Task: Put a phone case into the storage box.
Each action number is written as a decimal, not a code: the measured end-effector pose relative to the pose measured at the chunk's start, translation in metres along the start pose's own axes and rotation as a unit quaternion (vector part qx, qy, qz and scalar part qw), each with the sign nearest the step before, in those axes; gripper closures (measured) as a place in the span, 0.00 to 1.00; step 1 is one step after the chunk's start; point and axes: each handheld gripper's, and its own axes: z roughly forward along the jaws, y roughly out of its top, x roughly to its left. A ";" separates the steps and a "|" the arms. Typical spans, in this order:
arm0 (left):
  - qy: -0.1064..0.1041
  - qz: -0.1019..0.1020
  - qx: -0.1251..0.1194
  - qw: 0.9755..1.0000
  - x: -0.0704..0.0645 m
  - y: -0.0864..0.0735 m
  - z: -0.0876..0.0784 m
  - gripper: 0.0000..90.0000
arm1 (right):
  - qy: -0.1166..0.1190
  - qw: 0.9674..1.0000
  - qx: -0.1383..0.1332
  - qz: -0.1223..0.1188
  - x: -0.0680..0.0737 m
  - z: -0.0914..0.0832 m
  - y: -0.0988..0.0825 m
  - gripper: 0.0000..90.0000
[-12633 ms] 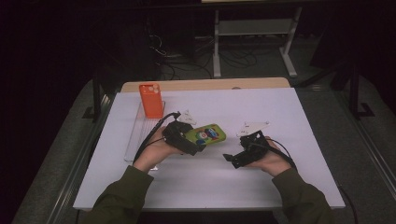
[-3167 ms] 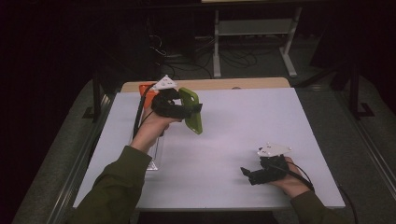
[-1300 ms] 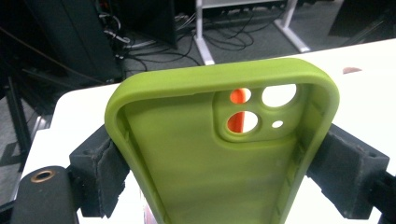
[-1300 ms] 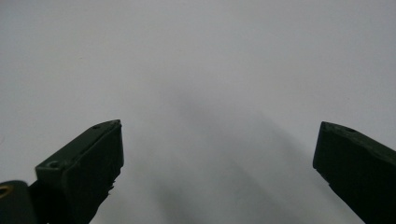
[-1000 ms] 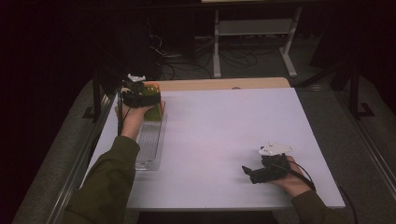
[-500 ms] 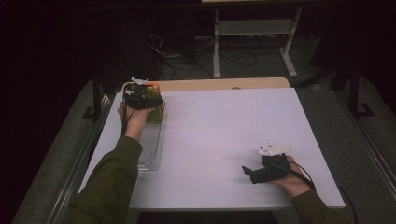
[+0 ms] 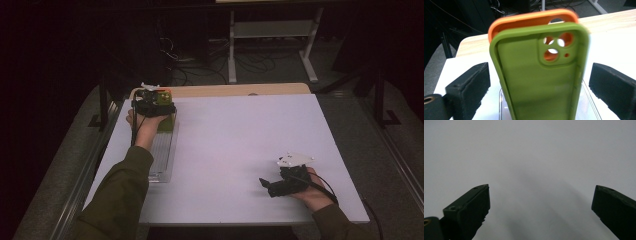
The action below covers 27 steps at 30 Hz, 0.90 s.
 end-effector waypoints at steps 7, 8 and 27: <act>-0.015 0.001 -0.001 1.000 0.004 0.001 -0.008 0.01 | -0.001 1.000 0.002 -0.007 -0.001 0.000 0.000 0.01; -0.017 0.003 -0.001 1.000 0.004 0.002 -0.010 0.01 | -0.001 1.000 0.002 -0.007 -0.001 0.000 0.000 0.01; -0.161 0.058 -0.006 0.985 0.006 0.000 -0.050 0.01 | 0.001 1.000 0.000 0.001 0.001 0.000 0.000 0.01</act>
